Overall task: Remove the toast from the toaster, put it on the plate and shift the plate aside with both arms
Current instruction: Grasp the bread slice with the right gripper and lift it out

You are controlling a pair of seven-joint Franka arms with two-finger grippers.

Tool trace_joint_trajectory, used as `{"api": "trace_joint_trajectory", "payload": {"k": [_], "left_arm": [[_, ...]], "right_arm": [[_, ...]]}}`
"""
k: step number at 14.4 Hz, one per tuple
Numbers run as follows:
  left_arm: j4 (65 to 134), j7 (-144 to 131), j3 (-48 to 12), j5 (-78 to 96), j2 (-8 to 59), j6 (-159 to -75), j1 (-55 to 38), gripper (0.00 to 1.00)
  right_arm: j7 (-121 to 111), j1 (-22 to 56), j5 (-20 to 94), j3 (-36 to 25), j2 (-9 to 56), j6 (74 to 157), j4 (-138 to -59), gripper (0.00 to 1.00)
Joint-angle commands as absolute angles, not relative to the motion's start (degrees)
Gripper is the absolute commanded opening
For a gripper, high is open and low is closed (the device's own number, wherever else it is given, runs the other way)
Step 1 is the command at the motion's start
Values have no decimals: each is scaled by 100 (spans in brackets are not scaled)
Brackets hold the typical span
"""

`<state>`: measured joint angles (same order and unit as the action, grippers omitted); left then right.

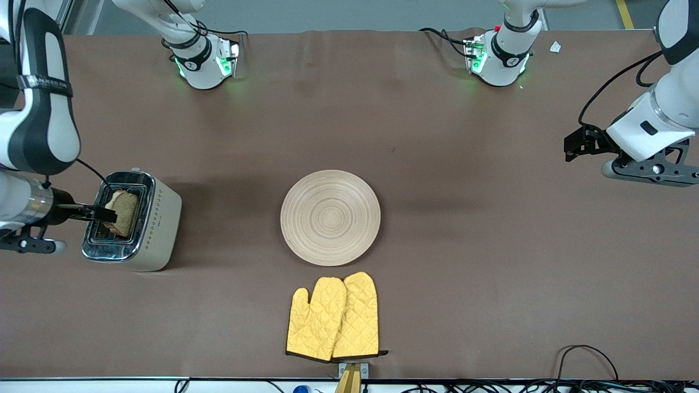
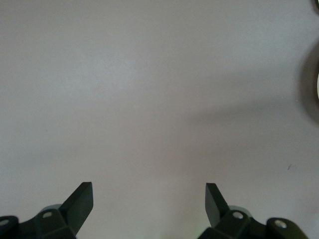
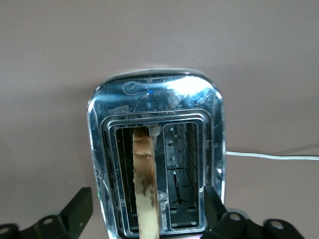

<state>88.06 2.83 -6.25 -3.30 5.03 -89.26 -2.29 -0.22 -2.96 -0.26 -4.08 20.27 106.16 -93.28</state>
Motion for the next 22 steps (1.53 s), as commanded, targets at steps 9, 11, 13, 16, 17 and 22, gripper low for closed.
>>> {"api": "trace_joint_trajectory", "payload": {"k": [9,11,13,16,17,22], "left_arm": [[8692,378,-633,-378,519,-8921,-211,99],[8692,387,-633,-378,519,-8921,-185,99],[8692,343,-633,-378,519,-8921,-202,99],[8692,343,-633,-378,527,-8921,-193,99],[8692,343,-633,-378,527,-8921,-193,99],[8692,334,-633,-387,527,-8921,-211,99]], "right_arm": [[-263,-387,88,-334,1995,10626,-9536,16],[-351,-378,70,-334,1978,10617,-9510,8],[-684,-352,35,-334,1890,10591,-9431,5],[-870,-168,-9,-299,1548,9829,-8871,5],[-861,-19,-122,-299,1503,9513,-8590,5],[30,982,-229,-281,1433,8903,-8156,5]]}}
